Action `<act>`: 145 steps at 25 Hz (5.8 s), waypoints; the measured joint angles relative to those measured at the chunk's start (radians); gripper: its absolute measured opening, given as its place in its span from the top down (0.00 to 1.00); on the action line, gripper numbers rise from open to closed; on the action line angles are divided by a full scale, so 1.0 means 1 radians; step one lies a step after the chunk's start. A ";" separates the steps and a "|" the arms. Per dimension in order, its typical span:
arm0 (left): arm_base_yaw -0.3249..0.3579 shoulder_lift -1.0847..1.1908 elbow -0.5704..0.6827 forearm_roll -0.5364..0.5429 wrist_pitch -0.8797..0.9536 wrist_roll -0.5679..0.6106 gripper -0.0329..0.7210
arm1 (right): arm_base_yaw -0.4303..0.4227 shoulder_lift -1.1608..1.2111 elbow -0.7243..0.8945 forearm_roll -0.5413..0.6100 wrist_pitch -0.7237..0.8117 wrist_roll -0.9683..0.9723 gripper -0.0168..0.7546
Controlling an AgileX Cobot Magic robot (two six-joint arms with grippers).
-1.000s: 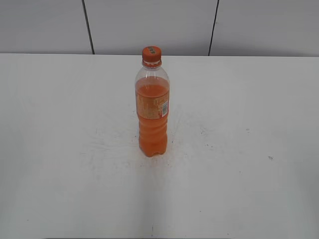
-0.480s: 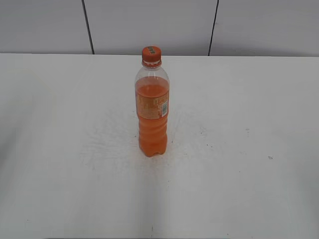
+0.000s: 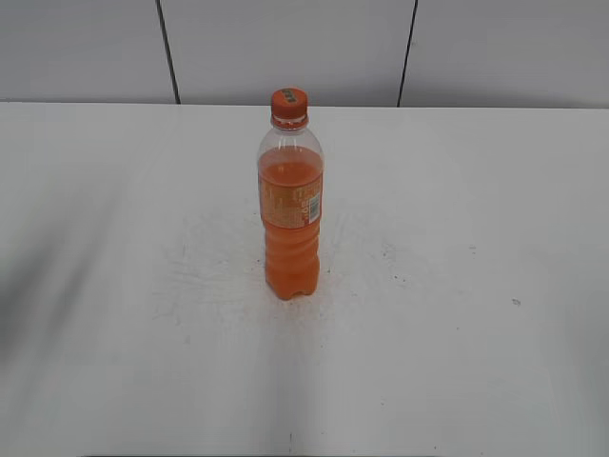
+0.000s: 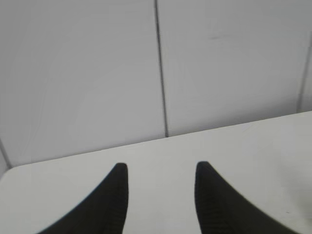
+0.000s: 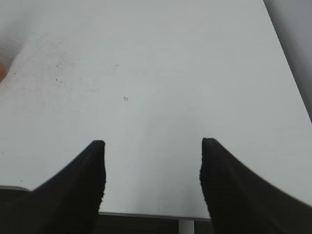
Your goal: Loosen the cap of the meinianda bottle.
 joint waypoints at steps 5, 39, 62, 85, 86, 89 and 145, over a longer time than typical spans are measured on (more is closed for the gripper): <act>-0.022 0.160 0.000 0.173 -0.180 -0.086 0.46 | 0.000 0.000 0.001 0.000 0.000 0.000 0.38; -0.085 1.286 -0.586 1.131 -0.840 -0.392 0.17 | 0.000 0.000 0.001 0.000 0.000 0.000 0.38; -0.170 1.455 -0.787 1.129 -0.845 -0.471 0.43 | 0.000 0.000 0.001 0.000 0.000 0.000 0.38; -0.171 1.455 -0.787 1.125 -0.845 -0.474 0.43 | 0.000 0.000 -0.001 0.004 -0.009 0.005 0.38; -0.171 1.455 -0.787 1.125 -0.845 -0.474 0.43 | 0.000 0.000 -0.009 0.004 -0.017 0.019 0.38; -0.171 1.455 -0.787 1.125 -0.845 -0.474 0.43 | 0.000 0.049 -0.034 0.004 -0.023 0.081 0.38; -0.171 1.455 -0.787 1.120 -0.846 -0.475 0.43 | 0.638 1.875 -1.501 0.011 0.190 0.695 0.38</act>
